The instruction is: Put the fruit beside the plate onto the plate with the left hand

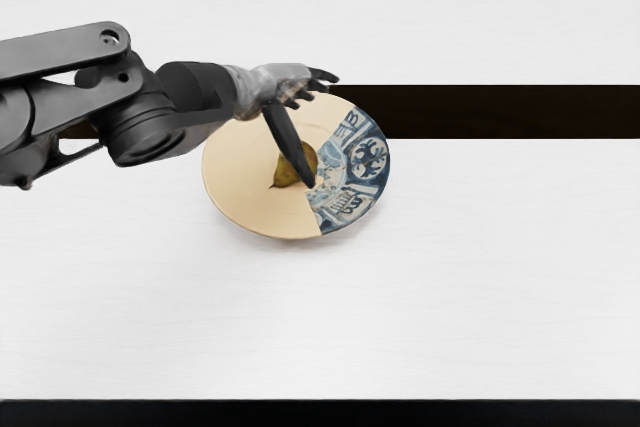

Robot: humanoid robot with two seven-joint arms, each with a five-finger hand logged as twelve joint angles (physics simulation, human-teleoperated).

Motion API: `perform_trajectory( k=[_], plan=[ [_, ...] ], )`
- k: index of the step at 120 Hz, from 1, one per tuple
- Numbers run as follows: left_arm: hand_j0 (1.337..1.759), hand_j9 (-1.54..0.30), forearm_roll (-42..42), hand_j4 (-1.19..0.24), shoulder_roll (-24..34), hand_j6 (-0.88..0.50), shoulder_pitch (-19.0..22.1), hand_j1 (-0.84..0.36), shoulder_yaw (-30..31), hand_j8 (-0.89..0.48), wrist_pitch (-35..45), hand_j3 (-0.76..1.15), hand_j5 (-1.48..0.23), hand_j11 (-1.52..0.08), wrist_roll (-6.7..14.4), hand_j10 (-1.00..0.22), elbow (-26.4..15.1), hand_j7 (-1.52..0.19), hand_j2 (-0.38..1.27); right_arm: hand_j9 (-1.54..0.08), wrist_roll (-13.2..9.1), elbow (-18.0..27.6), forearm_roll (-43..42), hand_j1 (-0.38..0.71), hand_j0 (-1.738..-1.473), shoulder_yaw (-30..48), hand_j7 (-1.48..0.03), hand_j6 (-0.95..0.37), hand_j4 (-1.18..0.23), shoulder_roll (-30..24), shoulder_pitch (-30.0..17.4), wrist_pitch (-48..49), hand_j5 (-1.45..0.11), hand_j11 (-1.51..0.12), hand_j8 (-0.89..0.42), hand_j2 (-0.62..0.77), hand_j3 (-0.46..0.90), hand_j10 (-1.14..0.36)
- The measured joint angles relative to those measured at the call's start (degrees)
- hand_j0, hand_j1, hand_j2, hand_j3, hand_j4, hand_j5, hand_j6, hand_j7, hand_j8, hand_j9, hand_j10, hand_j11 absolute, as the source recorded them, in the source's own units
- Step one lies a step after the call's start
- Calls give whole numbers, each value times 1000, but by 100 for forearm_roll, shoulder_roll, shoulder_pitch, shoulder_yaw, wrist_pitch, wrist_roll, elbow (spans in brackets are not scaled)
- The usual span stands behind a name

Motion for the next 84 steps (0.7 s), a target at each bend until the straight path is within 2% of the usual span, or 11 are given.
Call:
perform_trajectory(
  k=[7, 21, 29, 43, 55, 61, 71, 84],
  plan=[
    [1658, -56, -507, -44, 35, -45, 133, 302, -84, -41, -16, 0, -56, -56, 0, -42, -327, -56, 19, 0, 1, 0, 0, -349, -1658, -3, 0, 0, 0, 0, 1, 0, 0, 0, 0, 0, 0, 0],
    [1658, -45, -1349, -36, 403, -36, 745, 310, -635, -34, -581, 0, -45, -45, 0, -34, -669, -45, 13, 0, 1, 0, 0, -349, -1658, -10, 0, 0, 0, 0, 4, 0, 0, 0, 0, 0, 0, 0],
    [1658, -42, -1814, -34, 685, -34, 918, 312, -983, -33, -1108, 0, -43, -42, 0, -33, -748, -42, 11, 0, -1, 1, 0, -349, -1658, -13, 0, 0, 0, 0, 5, 0, 0, 0, 0, 0, 0, 0],
    [1658, -41, -2265, -32, 1120, -32, 1785, 313, -1718, -31, -2090, 0, -41, -41, 0, -31, -808, -41, 9, 0, -2, 2, 0, -349, -1658, -14, 0, 0, 0, 0, 9, 0, 0, 0, 0, 0, 0, 0],
    [1658, -40, -2949, -31, 1563, -31, 2072, 313, -2207, -30, -3073, 0, -40, -40, 0, -30, -821, -40, 8, 0, -2, 5, 0, -349, -1658, -20, 0, 0, 0, 0, 21, 9, 0, 0, 0, 0, 0, 0],
    [1658, -39, -3458, -30, 1826, -30, 2483, 314, -2371, -30, -3476, 0, -39, -39, 0, -30, -813, -39, 7, 0, -2, 7, 0, -349, -1658, -22, 0, 0, 0, 0, 28, 16, 0, 0, 0, 0, 0, 0],
    [1658, -38, -4020, -29, 2094, -29, 2602, 314, -2612, -29, -3840, 0, -38, -38, 0, -29, -790, -38, 7, 0, -2, 8, -1, -349, -1658, -28, 0, 0, 0, 0, 34, 22, 0, 0, 0, 0, 0, 0],
    [1658, -35, -4342, -27, 2419, -27, 2616, 317, -2715, -26, -4032, 0, -35, -35, 0, -27, -759, -35, 6, 0, -2, 8, -6, -349, -1658, -33, 0, 0, 0, 0, 42, 25, 0, 0, 0, 0, 0, 0]
  ],
)
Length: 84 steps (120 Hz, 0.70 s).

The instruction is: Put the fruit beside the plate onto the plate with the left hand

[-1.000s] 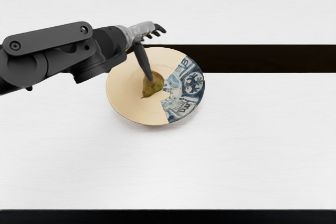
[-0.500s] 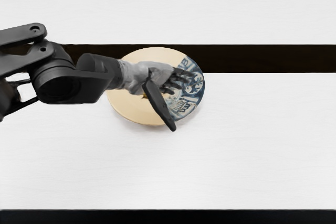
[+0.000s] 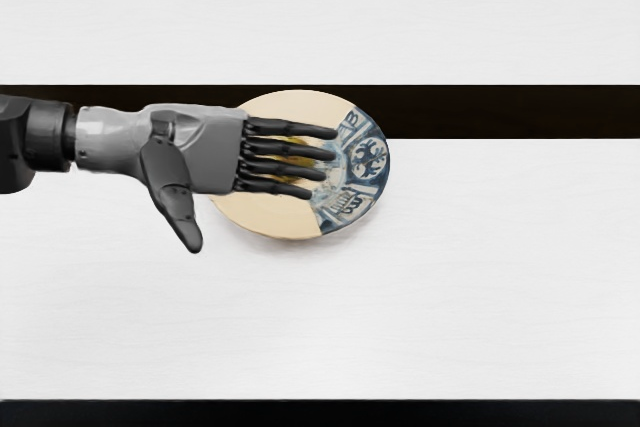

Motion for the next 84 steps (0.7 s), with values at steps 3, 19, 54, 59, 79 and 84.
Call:
perform_trajectory(
  k=[3, 19, 54, 59, 79, 84],
  plan=[
    [1658, -34, -36, -26, 158, -26, 4, 318, -4, -26, -22, 0, -34, -34, 0, -26, 5, -34, 6, 0, 0, 0, -1, -349, -1658, -1, 0, 0, 0, 0, 1, 0, 0, 0, 0, 0, 0, 0],
    [1658, -30, -102, -22, 576, -22, 251, 322, -1, -22, -82, 0, -30, -30, 0, -22, 187, -30, 5, 0, 0, 0, -2, -349, -1658, -2, 0, 0, 0, 0, 4, 1, 0, 0, 0, 0, 0, 0],
    [1658, -25, -167, -17, 1258, -17, 490, 326, 2, -17, -107, 0, -24, -25, 0, -18, 403, -25, 4, 0, 0, 1, -9, -349, -1658, -3, 0, 0, 0, 0, 8, 3, 0, 0, 0, 0, 0, 0],
    [1658, -24, -167, -17, 1431, -17, 509, 327, 4, -17, -108, 0, -24, -24, 0, -17, 432, -24, 3, 0, 0, 2, -10, -349, -1658, -3, 0, 0, 0, 0, 10, 3, 0, 0, 0, 0, 0, 0],
    [1658, -23, -167, -16, 1796, -15, 587, 327, 36, -16, -110, 0, -23, -23, 0, -16, 481, -23, 3, 0, 0, 1, -7, -349, -1658, -3, 0, 0, 0, 0, 13, 2, 0, 0, 0, 0, 0, 0],
    [1658, -23, -166, -16, 1826, -15, 587, 327, 53, -16, -110, 0, -23, -23, 0, -16, 485, -23, 3, 0, 0, 1, -8, -349, -1658, -3, 0, 0, 0, 0, 13, 2, 0, 0, 0, 0, 0, 0]
  ],
)
